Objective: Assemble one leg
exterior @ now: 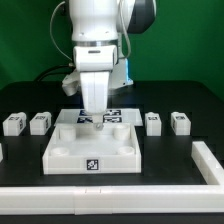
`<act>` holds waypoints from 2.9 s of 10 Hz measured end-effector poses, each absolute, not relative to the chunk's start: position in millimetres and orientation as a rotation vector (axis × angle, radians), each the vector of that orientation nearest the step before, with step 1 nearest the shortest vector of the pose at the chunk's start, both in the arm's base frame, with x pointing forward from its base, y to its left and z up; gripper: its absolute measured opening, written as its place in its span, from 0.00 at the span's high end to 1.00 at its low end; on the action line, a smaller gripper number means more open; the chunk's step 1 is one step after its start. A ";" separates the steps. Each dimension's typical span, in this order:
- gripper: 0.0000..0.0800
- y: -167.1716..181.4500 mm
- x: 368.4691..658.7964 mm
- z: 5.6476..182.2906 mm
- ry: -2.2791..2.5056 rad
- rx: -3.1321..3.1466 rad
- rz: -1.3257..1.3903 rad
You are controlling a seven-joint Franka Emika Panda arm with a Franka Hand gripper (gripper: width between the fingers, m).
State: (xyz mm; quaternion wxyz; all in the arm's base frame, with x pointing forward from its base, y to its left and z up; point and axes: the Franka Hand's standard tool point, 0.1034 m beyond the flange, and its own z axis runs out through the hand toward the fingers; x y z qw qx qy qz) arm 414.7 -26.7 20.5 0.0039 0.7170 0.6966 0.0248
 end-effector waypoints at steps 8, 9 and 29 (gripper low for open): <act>0.74 -24.7 402.3 7.8 2.180 2.278 0.064; 0.90 -24.7 402.3 7.8 2.180 2.278 0.064; 0.93 70.8 489.8 9.9 2.200 2.301 0.093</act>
Offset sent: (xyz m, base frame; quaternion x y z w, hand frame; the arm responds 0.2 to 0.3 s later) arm -0.0071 0.0106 -0.0022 -0.0104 0.0118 0.0139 0.9998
